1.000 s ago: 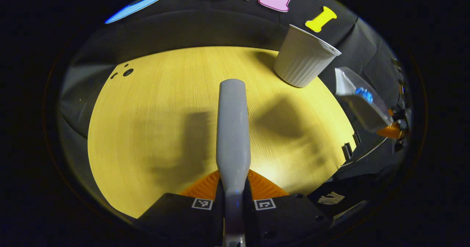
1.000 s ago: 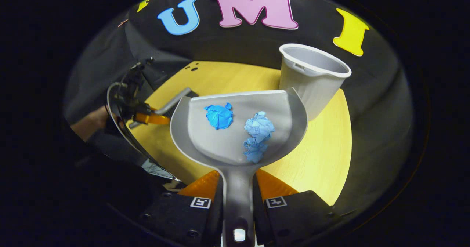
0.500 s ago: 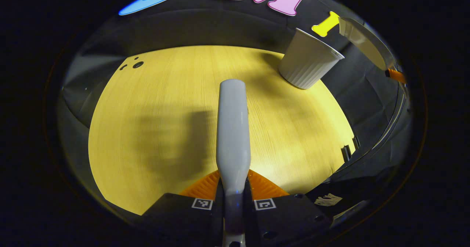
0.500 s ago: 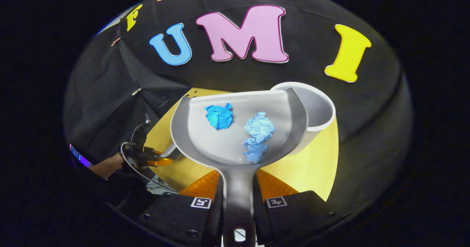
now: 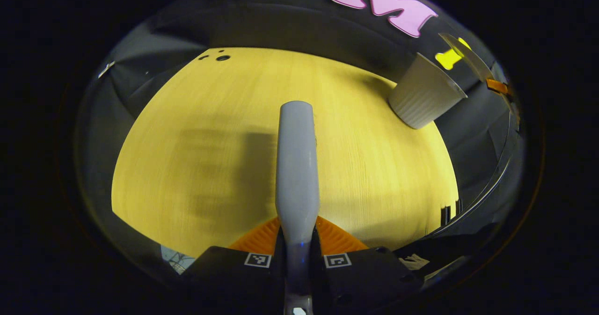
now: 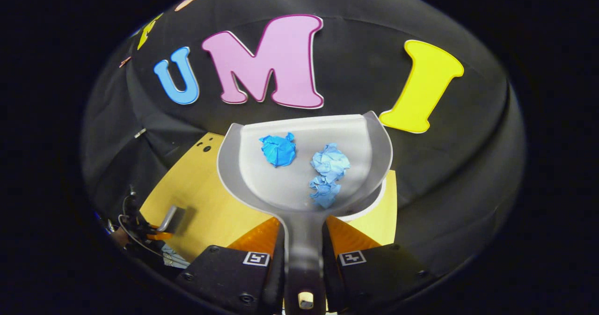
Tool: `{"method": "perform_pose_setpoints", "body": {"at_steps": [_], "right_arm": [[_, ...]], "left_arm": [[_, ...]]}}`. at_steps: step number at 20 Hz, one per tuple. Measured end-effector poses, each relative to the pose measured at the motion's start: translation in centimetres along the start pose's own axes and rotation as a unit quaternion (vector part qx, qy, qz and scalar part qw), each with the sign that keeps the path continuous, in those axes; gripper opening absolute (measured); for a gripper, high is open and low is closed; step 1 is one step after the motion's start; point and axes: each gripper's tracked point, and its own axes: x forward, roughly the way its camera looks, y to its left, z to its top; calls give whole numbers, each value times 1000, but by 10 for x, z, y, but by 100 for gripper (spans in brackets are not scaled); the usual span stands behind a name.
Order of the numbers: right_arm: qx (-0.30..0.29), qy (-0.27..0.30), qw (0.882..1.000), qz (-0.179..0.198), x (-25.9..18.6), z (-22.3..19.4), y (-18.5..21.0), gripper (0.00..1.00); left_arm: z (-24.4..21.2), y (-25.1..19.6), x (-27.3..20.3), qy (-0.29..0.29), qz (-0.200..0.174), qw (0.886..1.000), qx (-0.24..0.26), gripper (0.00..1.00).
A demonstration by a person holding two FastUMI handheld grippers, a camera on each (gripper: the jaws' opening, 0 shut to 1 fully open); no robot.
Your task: Pick up the small broom and dustpan from the desktop, sweep the trash into the dustpan with the broom, and then empty the trash into the garbage bin.
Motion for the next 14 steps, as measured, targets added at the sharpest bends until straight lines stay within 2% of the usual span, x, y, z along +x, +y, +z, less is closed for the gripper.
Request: {"method": "perform_pose_setpoints", "body": {"at_steps": [4, 5, 6, 10, 13, 14], "right_arm": [[-50, 4, 995, -87, 0, -2, -8, 39], [-60, 8, 993, -101, 1, -3, -10, 39], [-71, 12, 991, -112, 1, -3, -11, 39], [-119, 18, 980, -156, -10, 14, -16, 39], [-166, 20, 971, -174, -4, 5, -23, 39], [-186, 15, 966, -180, -4, 7, -24, 39]], "left_arm": [[-15, 13, -8, 10, 32, 999, -7, 27], [-15, 16, -9, 12, 37, 999, -12, 31], [-16, 14, -10, 12, 38, 999, -18, 27], [-13, 10, -8, 7, 37, 999, -32, 27], [-6, 4, -6, 3, 33, 999, -25, 27], [-3, 1, -4, 3, 31, 999, -19, 30]]}}
